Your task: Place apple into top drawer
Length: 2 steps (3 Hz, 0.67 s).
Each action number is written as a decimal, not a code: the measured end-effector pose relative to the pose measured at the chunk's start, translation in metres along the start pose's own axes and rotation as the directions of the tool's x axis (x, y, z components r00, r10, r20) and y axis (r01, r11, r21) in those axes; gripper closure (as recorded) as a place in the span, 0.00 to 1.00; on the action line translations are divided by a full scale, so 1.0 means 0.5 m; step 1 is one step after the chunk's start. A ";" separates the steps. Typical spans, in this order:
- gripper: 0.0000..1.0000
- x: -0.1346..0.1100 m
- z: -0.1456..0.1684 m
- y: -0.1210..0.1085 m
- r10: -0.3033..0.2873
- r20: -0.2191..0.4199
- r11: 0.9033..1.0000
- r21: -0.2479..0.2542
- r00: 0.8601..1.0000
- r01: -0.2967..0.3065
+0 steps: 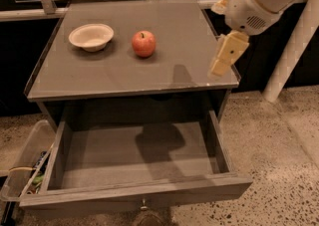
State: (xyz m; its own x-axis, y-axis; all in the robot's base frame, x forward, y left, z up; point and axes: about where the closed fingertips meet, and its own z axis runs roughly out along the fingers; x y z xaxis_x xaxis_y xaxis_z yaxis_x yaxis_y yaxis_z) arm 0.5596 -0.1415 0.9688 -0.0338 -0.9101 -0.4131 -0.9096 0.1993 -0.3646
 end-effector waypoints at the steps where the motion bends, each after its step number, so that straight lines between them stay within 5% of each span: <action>1: 0.00 -0.027 0.061 -0.031 0.004 0.098 1.000 0.018 0.995 -0.005; 2: 0.00 -0.074 0.119 -0.064 -0.001 0.216 1.000 0.014 0.976 -0.002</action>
Offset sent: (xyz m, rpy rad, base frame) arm 0.0902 0.0809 -0.0305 0.3428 -0.0808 0.1309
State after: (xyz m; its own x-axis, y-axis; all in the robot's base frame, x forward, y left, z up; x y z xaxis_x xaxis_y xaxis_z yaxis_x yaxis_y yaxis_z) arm 0.6143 -0.0924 0.9462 0.0574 -0.8101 -0.5835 -0.9037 0.2062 -0.3752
